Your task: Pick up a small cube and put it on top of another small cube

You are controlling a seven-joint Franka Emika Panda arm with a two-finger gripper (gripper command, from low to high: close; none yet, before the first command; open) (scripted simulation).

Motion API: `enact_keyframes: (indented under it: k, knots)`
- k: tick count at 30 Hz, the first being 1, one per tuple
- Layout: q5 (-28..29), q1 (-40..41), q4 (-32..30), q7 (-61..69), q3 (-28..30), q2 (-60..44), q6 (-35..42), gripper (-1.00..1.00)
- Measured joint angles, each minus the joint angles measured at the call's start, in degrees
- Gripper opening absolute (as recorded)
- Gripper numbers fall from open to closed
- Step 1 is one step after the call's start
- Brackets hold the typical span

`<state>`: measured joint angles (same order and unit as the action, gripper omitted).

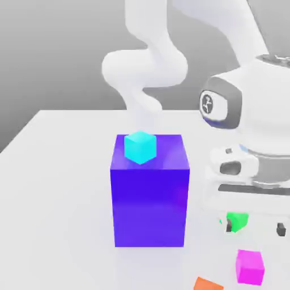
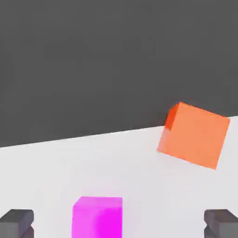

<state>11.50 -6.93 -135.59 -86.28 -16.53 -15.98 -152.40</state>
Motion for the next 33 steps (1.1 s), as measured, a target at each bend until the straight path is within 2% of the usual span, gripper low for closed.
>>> enact_keyframes:
  k: [5,6,13,18,23,30,33]
  knots:
    - [4.16,-4.14,1.63,-4.59,3.93,-10.37,-6.74,0.00]
    - [4.84,-4.85,1.97,-5.13,4.77,-11.90,-7.91,-1.00]
    - [4.93,-4.92,1.99,-5.24,4.83,-12.03,-8.10,-1.00]
    - [-0.02,-2.30,-0.65,-2.09,0.88,-2.98,-1.78,-1.00]
    - [-5.50,-3.81,-9.74,-5.78,-2.79,7.26,-1.00,-1.00]
    - [-16.19,-9.80,-23.01,-9.53,-5.47,21.49,-1.07,-1.00]
    - [-13.44,-9.01,-24.25,-12.74,-5.69,18.29,-5.39,-1.00]
